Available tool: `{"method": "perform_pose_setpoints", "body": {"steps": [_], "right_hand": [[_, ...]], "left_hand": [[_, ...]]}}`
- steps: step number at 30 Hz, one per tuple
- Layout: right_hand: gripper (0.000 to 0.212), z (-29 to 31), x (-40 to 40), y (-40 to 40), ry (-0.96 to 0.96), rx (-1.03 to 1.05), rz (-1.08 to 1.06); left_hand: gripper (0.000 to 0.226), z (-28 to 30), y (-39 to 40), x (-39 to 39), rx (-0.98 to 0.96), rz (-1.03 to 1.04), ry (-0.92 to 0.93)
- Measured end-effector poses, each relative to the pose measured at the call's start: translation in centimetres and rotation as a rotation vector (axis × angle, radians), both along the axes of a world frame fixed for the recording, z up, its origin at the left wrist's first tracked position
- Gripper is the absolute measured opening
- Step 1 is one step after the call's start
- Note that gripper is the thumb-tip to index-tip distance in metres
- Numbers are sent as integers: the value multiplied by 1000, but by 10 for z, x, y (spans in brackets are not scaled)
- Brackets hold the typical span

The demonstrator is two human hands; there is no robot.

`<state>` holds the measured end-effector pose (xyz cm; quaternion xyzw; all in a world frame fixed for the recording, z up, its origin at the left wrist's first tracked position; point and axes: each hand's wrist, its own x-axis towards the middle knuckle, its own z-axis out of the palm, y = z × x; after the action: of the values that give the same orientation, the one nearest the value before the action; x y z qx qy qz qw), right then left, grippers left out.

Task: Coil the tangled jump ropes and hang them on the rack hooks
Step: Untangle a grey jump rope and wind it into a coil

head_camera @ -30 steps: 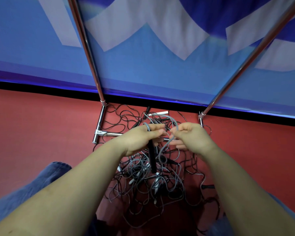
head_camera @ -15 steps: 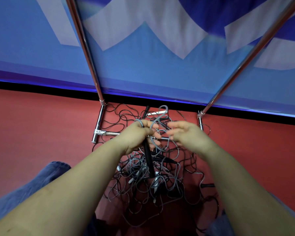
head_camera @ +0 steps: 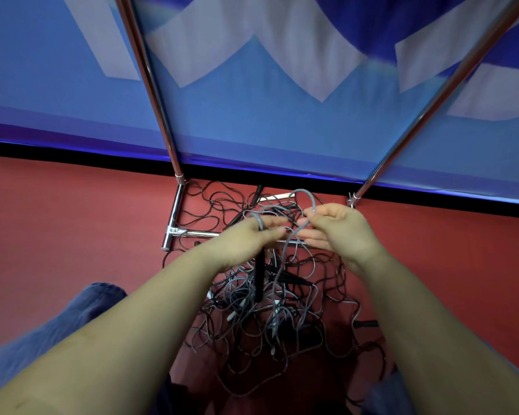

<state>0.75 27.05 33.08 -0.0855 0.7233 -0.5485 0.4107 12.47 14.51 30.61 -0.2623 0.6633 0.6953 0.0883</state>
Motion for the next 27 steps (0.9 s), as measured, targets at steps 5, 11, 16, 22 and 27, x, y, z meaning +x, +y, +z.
{"method": "perform_pose_setpoints", "body": {"steps": [5,11,16,22,27], "right_hand": [[8,4,-4,0,-241,-170,-184],[27,-4,-1,1,39,41,104],[10,-15,10,4,249,339,562],[13,-12,8,2,213,203,433],[9,-4,2,-2,58,57,116]], "left_hand": [[20,-3,6,3,-130,-140,-46],[21,2,1,-2,136,182,-4],[26,7,-6,-6,377,391,71],[22,9,-10,-9,436,425,127],[19,-2,1,-1,-53,71,-11]]}}
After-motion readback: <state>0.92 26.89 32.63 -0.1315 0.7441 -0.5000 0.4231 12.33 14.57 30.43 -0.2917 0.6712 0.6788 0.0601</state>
